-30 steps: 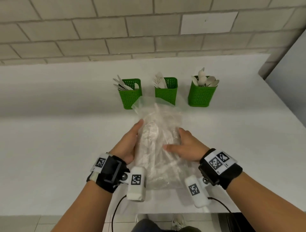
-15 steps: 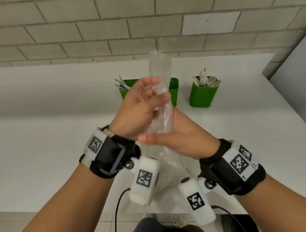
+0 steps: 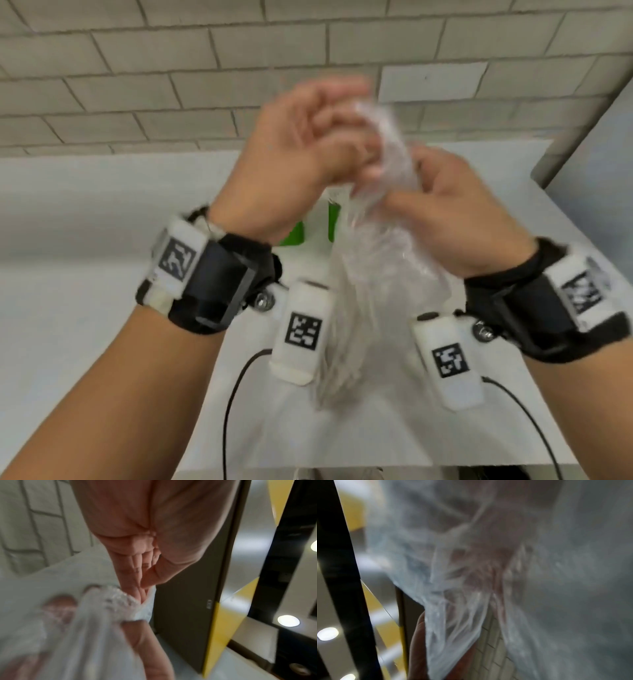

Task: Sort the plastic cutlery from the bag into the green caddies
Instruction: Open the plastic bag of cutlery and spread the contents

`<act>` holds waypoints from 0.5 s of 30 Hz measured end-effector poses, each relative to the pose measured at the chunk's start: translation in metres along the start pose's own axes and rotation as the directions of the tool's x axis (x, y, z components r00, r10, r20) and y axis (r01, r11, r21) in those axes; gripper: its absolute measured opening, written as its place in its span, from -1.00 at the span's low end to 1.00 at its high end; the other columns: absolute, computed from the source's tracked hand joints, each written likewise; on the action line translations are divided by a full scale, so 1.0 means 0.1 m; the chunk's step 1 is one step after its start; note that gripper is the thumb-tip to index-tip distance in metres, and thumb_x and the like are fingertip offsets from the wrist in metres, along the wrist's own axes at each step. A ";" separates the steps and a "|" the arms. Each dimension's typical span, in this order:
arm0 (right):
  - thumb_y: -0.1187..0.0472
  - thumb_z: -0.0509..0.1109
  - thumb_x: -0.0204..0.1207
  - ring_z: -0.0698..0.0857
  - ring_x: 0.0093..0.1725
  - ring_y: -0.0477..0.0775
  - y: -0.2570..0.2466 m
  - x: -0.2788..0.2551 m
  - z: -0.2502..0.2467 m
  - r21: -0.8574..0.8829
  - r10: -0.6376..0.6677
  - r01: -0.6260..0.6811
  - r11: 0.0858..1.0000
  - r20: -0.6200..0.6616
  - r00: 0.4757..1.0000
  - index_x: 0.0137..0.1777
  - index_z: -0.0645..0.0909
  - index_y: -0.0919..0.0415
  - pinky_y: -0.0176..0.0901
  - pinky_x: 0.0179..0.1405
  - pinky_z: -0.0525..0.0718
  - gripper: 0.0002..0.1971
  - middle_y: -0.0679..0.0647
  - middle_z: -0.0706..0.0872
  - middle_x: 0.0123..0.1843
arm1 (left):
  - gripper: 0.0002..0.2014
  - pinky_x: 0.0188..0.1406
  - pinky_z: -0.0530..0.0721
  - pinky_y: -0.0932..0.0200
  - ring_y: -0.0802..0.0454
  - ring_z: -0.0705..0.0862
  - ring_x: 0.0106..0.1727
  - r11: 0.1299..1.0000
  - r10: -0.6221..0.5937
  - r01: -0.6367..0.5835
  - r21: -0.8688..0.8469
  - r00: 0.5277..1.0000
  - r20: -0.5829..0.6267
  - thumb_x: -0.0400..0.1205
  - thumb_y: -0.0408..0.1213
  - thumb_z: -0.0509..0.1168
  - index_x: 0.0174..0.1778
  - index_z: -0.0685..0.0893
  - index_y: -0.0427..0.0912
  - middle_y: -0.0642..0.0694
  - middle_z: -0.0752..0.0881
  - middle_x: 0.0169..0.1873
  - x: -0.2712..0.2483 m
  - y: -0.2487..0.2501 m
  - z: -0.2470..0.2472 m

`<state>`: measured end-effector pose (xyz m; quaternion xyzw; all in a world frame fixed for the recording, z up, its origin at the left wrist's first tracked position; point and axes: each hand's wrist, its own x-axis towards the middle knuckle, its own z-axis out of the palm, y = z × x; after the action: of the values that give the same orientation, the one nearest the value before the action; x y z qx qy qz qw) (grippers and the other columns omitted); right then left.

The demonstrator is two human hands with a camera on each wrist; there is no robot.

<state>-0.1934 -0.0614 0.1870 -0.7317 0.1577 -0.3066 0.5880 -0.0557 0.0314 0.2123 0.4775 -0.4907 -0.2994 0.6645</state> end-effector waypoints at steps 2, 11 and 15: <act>0.46 0.48 0.39 0.75 -0.15 0.14 0.16 -0.04 -0.02 -0.040 0.115 -0.113 0.993 0.044 0.992 0.09 0.61 0.35 -0.01 -0.20 0.72 -0.73 0.21 0.77 -0.03 | -0.63 -0.17 0.78 0.08 0.01 0.79 -0.12 0.998 -0.059 0.060 0.030 0.998 -0.039 0.51 -0.60 0.36 0.23 0.58 -0.29 -0.01 0.79 -0.20 -0.10 -0.19 -0.08; -0.19 0.44 0.44 0.74 -0.22 0.04 -0.23 -0.09 -0.06 -0.089 0.041 -0.033 0.995 0.085 0.996 -0.12 0.66 0.26 0.03 -0.22 0.69 -0.55 0.13 0.77 -0.23 | -0.84 -0.03 0.73 0.00 -0.16 0.72 -0.16 0.992 0.086 -0.075 0.097 0.991 -0.107 0.48 -0.39 0.47 -0.03 0.73 -0.23 -0.19 0.78 -0.15 -0.12 -0.19 0.00; -0.06 0.45 0.49 0.73 -0.41 -0.09 -0.21 -0.16 -0.06 -0.121 0.037 -0.026 0.992 0.091 0.995 -0.25 0.63 0.38 -0.29 -0.37 0.60 -0.57 0.17 0.79 -0.33 | -0.62 -0.25 0.68 -0.01 -0.18 0.64 -0.26 0.999 0.047 -0.046 0.027 0.997 -0.061 0.38 -0.31 0.52 0.09 0.62 -0.13 -0.05 0.75 -0.19 -0.19 -0.16 0.10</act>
<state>-0.2124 -0.0508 0.2035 -0.7765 0.1599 -0.2529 0.5546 -0.0704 0.0384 0.1909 0.4836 -0.4847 -0.2627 0.6798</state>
